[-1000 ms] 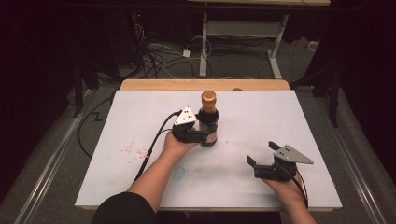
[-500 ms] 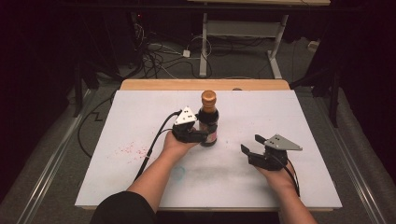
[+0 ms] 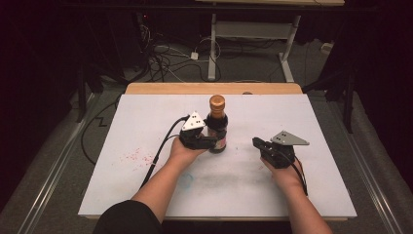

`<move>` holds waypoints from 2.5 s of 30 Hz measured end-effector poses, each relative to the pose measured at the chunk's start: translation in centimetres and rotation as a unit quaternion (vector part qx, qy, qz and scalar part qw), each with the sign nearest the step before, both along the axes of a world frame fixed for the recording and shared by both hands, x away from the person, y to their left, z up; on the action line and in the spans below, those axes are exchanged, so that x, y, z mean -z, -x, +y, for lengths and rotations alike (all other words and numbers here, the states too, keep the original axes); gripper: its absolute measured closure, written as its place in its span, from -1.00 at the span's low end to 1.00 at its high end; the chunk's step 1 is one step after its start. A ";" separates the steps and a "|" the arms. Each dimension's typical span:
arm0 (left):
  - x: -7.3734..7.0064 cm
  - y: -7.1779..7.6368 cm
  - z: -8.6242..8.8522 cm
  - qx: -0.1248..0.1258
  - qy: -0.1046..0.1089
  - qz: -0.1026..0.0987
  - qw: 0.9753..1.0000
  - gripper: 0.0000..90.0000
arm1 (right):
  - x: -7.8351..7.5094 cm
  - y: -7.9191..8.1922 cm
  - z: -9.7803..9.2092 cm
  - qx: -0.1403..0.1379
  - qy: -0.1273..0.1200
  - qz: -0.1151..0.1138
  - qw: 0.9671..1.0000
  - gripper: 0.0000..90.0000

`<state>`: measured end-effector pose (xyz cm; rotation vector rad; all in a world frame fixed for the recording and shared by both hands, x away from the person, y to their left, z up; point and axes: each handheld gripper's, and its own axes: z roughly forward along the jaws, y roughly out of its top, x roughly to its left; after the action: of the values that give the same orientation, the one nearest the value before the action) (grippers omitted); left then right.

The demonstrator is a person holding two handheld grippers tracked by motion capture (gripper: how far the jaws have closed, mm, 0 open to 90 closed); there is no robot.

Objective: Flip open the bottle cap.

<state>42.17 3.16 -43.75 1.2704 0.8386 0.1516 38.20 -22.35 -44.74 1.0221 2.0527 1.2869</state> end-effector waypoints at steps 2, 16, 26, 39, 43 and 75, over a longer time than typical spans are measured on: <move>0.0 0.0 0.0 0.000 0.000 0.000 1.000 -0.37 | -0.1 -0.1 0.1 -0.001 0.003 -0.004 1.000 1.00; 0.2 -0.2 0.3 0.008 -0.037 -0.010 0.999 -0.37 | -1.3 -0.4 1.2 -0.024 -0.002 -0.018 1.000 1.00; 0.2 -0.2 0.4 0.011 -0.038 -0.010 0.999 -0.37 | -3.5 -0.8 2.7 -0.053 -0.013 -0.031 0.998 1.00; 0.1 -0.1 -0.2 -0.004 0.002 0.000 1.000 -0.37 | -5.9 -1.3 4.0 -0.063 -0.015 -0.051 0.997 1.00; 0.1 -0.1 -0.2 -0.004 0.002 0.000 1.000 -0.37 | -6.7 -1.4 4.5 -0.067 -0.016 -0.057 0.996 1.00; 0.1 -0.1 -0.3 -0.005 0.003 0.000 1.000 -0.37 | -11.0 -1.8 7.4 -0.088 -0.004 -0.091 0.992 1.00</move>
<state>42.29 2.91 -43.86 1.2602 0.8456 0.1574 40.00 -14.97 -33.72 0.7105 2.0337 1.4210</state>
